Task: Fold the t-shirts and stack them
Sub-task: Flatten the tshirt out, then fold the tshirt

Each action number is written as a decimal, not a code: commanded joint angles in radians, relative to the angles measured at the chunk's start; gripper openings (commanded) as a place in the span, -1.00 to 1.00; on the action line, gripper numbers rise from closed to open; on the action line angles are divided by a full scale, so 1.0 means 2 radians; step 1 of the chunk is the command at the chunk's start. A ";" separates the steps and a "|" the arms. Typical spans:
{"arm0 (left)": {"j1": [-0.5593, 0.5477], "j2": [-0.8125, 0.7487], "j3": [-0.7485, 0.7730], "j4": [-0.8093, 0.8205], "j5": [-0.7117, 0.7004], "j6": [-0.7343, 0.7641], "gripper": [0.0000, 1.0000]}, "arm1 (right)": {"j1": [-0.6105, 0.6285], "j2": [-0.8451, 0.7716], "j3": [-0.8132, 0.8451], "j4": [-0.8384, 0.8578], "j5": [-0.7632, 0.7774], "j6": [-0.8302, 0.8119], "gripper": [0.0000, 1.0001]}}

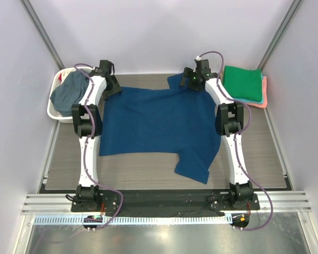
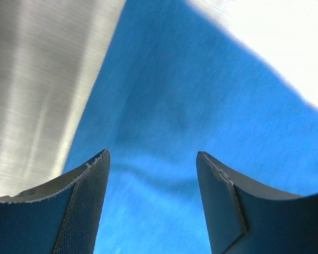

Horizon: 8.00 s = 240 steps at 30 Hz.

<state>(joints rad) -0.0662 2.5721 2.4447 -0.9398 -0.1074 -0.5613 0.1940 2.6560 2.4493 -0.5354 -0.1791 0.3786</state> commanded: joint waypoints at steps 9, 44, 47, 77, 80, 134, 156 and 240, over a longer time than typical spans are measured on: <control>-0.021 -0.445 -0.433 0.074 -0.067 -0.036 0.48 | 0.005 -0.297 -0.202 0.059 -0.003 0.011 0.75; 0.017 -0.686 -0.940 0.248 -0.054 -0.180 -0.08 | 0.093 -0.829 -0.909 0.089 0.070 0.140 0.71; 0.019 -0.672 -0.940 0.252 -0.053 -0.180 -0.27 | 0.093 -0.827 -0.916 0.069 0.076 0.147 0.71; 0.047 -0.676 -0.965 0.291 -0.018 -0.164 -1.00 | 0.288 -0.932 -1.023 -0.097 0.176 0.367 0.50; 0.047 -0.676 -0.965 0.293 -0.015 -0.163 -1.00 | 0.325 -0.921 -1.035 -0.093 0.184 0.395 0.46; 0.047 -0.557 -0.719 0.233 -0.010 -0.130 -1.00 | 0.070 -0.528 -0.499 -0.025 0.246 0.095 -0.98; 0.048 -0.346 -0.530 0.179 -0.021 -0.091 -0.99 | 0.012 -0.320 -0.294 -0.031 0.215 0.076 -0.98; 0.078 -0.713 -0.896 0.231 0.031 -0.179 -1.00 | -0.148 -0.708 -0.866 0.036 0.029 0.120 -0.98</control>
<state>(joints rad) 0.0803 1.2396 0.6739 -0.4301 -0.0158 -0.9138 -0.0795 1.3487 0.7555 -0.4465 -0.1364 0.6193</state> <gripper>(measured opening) 0.012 0.061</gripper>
